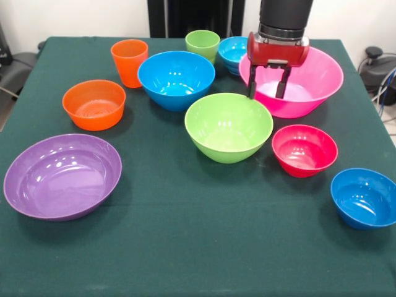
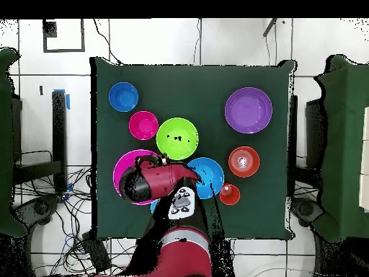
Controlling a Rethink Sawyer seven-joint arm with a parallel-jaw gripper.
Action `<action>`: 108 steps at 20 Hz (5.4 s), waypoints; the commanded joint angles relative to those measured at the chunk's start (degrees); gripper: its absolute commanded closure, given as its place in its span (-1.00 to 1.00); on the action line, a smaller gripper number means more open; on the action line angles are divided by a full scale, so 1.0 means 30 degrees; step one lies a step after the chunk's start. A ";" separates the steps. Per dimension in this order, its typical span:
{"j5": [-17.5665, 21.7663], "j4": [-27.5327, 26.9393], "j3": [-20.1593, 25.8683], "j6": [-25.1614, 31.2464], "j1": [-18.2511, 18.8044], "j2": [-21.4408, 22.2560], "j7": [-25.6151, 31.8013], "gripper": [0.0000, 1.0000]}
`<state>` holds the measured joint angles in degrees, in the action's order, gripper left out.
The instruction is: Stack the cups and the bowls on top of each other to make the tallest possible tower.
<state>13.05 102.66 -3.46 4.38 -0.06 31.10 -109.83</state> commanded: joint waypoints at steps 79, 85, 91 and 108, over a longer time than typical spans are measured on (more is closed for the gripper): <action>-0.1096 0.3484 0.5095 0.7383 0.2773 0.6479 -0.0119 1.00; -0.1235 0.3629 0.5201 0.7981 0.2804 0.7061 -0.0171 1.00; -0.0987 0.3571 0.5390 0.7910 0.3109 0.6855 -0.0066 1.00; 0.1457 0.2300 0.3571 0.3705 0.1647 0.3856 -0.1436 1.00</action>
<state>11.44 110.72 7.35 21.68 7.63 50.72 -109.83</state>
